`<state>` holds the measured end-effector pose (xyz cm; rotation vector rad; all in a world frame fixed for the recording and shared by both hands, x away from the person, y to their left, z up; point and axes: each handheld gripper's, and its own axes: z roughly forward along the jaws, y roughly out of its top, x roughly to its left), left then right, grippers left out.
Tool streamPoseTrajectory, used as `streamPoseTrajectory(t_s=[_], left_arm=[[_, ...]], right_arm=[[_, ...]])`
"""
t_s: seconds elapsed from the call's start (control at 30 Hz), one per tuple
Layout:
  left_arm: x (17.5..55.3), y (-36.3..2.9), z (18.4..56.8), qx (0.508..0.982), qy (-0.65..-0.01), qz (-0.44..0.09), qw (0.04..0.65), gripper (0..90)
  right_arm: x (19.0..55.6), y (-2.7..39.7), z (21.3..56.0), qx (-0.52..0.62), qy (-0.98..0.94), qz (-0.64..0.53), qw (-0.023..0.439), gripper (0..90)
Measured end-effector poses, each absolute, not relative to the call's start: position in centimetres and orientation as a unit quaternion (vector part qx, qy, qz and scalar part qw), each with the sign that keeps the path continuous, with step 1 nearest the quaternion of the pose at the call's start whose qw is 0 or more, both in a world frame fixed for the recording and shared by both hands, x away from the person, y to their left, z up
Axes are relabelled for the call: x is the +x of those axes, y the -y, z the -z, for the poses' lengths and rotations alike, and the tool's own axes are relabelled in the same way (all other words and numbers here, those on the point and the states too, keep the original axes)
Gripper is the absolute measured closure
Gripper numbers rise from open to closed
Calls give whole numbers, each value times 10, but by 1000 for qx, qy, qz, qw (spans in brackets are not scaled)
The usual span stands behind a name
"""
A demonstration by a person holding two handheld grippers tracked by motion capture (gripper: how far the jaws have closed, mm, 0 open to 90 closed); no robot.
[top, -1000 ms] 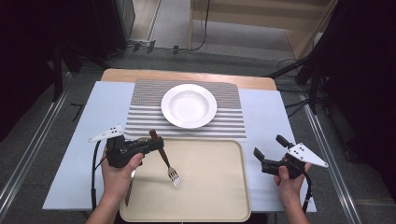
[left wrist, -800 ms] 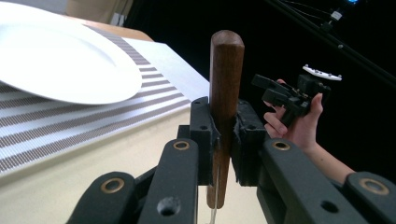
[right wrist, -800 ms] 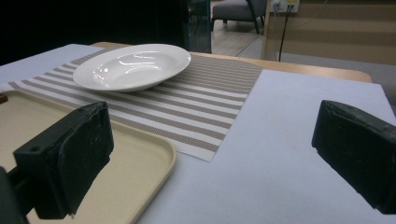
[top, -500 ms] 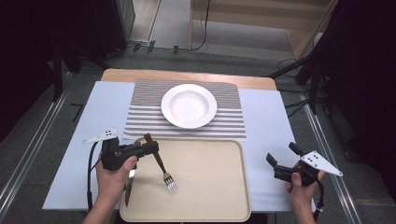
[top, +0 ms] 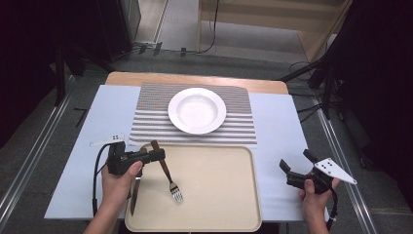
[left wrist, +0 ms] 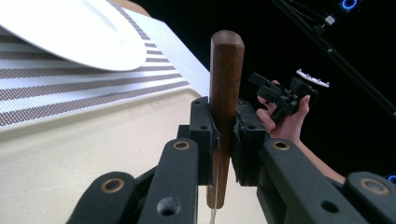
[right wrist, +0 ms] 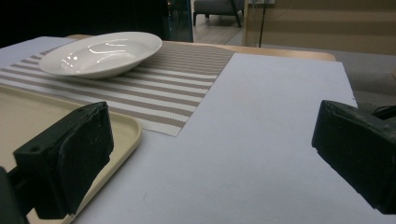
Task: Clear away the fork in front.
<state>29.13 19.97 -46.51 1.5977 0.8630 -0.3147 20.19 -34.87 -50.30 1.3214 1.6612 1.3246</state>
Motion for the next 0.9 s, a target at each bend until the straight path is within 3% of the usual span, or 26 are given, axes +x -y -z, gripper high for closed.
streamPoseTrajectory(t_s=[0.47,0.8,0.9], left_arm=[[306,-201,481,696,-389,168,580,791],[305,-189,485,762,-427,54,484,654],[304,-185,486,773,-425,41,468,621]], right_arm=[[203,348,503,502,-630,-506,310,0],[202,347,503,502,-630,-506,308,0],[202,348,503,503,-630,-506,308,0]])
